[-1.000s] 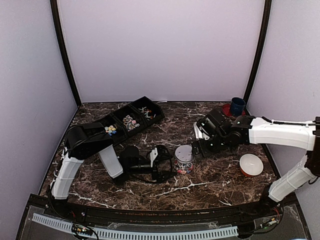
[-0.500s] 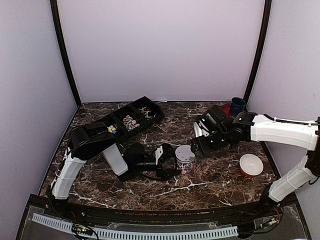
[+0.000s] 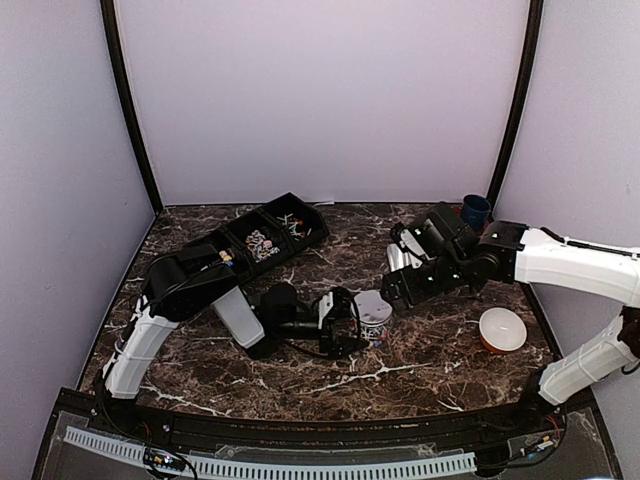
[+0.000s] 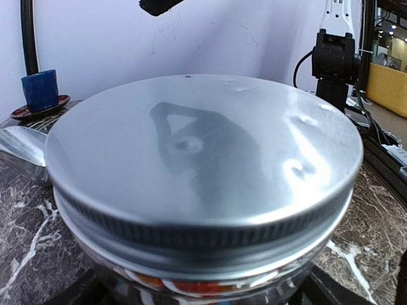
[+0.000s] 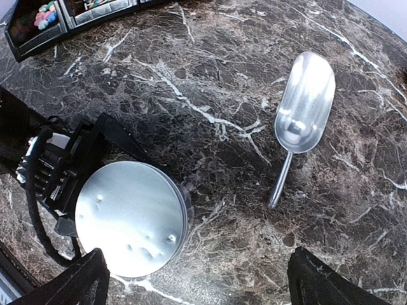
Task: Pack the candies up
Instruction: Hold the packing bottle at the center of the board.
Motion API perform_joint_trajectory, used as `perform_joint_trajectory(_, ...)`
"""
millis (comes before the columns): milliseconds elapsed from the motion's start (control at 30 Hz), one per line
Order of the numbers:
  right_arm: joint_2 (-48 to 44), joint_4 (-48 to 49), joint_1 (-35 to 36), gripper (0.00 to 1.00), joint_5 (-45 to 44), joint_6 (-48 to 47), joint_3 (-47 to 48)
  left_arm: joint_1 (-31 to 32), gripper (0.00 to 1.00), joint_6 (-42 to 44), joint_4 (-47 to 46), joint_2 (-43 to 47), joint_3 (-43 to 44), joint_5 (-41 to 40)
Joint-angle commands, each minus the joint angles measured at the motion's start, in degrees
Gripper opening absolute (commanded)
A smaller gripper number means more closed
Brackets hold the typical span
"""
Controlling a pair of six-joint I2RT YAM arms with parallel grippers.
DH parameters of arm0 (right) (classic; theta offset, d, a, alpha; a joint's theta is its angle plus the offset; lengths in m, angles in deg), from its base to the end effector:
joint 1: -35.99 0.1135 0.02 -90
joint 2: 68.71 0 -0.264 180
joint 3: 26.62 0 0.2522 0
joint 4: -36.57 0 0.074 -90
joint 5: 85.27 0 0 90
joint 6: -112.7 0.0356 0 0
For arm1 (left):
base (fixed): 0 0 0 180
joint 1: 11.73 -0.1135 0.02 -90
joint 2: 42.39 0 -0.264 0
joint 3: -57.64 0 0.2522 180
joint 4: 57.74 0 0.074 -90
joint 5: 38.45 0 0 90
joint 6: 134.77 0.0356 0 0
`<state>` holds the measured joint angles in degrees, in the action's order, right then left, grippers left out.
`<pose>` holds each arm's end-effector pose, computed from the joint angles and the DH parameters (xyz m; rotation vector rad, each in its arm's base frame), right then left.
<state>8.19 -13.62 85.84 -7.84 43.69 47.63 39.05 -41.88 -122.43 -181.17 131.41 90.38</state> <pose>0.1850 0.2073 0.2723 -0.5288 2.4232 0.2604 0.2526 -0.3448 0.0583 1.2294 1.1810 -1.1675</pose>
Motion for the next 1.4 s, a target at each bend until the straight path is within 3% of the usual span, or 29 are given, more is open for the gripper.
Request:
perform_joint_trajectory(0, -1.54, 5.36, 0.70, 0.98, 3.16, -5.19, -1.42, 0.54, 0.88, -2.50, 6.42, -2.81, -1.86, 3.07)
perform_joint_trajectory(200, -1.58, 10.15, 1.76, 0.98, 8.36, -13.73, -3.45, 0.54, 0.89, -3.32, 4.43, -2.79, -2.85, 3.18)
perform_joint_trajectory(733, 2.37, 10.77, 2.31, 0.98, 22.98, -36.63, -4.99, -0.50, 0.91, -3.54, 4.21, -1.67, -4.90, 9.22)
perform_joint_trajectory(1367, 6.04, 11.66, 1.95, 0.98, 24.31, -40.98, -3.53, -0.69, 0.91, -3.61, 4.75, -2.06, -4.44, 11.78)
